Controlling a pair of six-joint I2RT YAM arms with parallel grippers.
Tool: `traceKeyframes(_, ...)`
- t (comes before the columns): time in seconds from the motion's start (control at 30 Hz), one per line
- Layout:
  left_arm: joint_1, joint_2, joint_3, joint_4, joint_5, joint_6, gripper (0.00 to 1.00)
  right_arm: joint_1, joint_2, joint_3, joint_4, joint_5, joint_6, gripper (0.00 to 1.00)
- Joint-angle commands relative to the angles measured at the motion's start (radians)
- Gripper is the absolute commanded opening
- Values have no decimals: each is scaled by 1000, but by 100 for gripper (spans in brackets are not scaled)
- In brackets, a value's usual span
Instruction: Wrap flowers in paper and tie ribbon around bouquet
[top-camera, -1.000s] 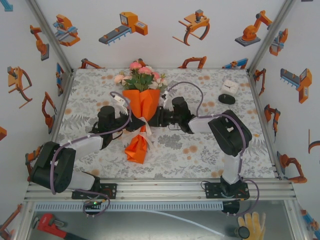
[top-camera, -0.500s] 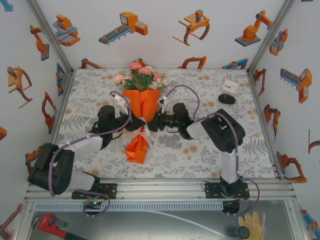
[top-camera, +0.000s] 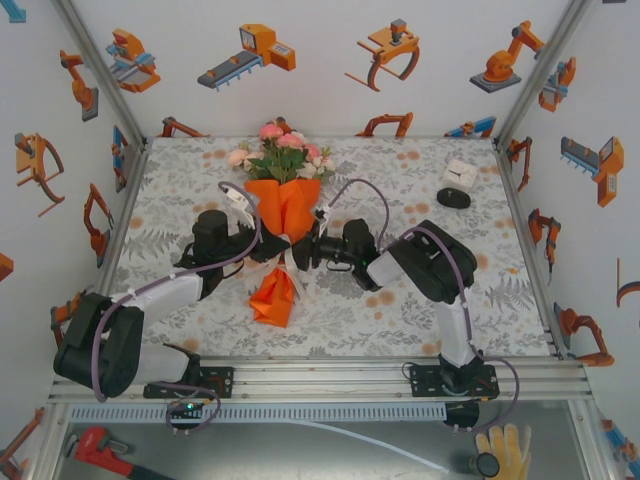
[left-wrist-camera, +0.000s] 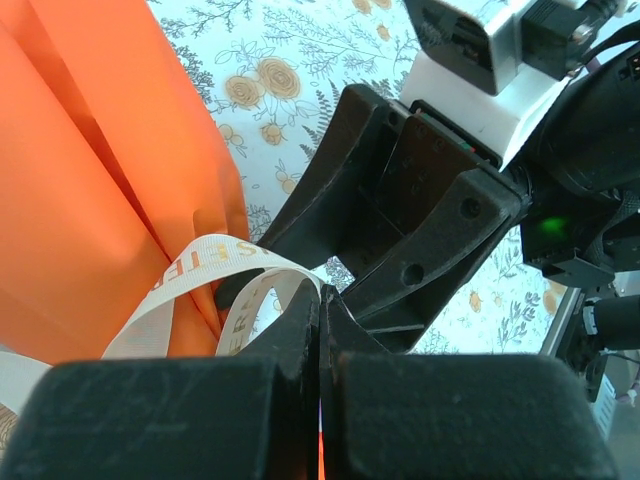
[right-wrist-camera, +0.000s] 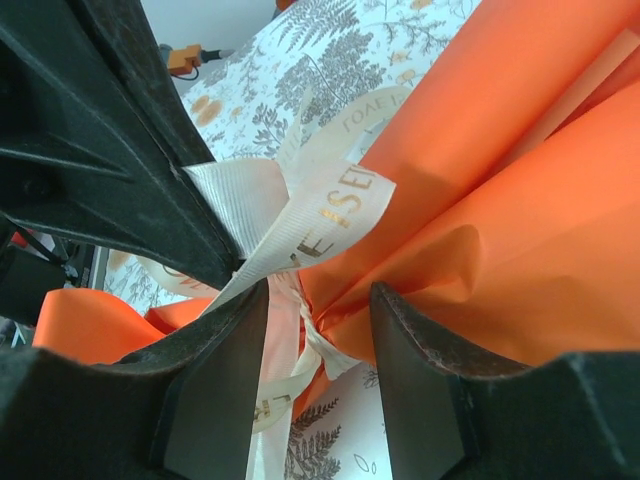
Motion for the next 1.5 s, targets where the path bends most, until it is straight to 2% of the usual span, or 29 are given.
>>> traceKeyframes(0.0,-5,-24,27,-16,2,25,0,7,-15,15,92,8,-7,45)
traceKeyframes(0.2,-5,-16,28,-5,5,20,0,7,-38,22,91,11,14,46)
traceKeyframes(0.47,-6,-33,21,-18,0,19,0,13,-37,71,90,16,36,41)
traceKeyframes(0.8,-5,-43,11,26,1,-33,0,22,-52,122,90,29,102,40)
traceKeyframes(1.0,-5,-47,5,26,5,-35,0,33,-29,149,90,29,143,27)
traceKeyframes(1.23,-6,-54,-12,27,5,-41,0,48,-16,155,90,33,143,19)
traceKeyframes(1.27,-6,-56,-13,27,5,-41,0,48,-15,154,90,35,143,19)
traceKeyframes(1.37,-5,-64,-20,29,7,-42,0,49,-16,148,90,53,141,40)
traceKeyframes(1.47,-6,-74,-23,33,13,-50,0,50,-13,153,90,103,135,39)
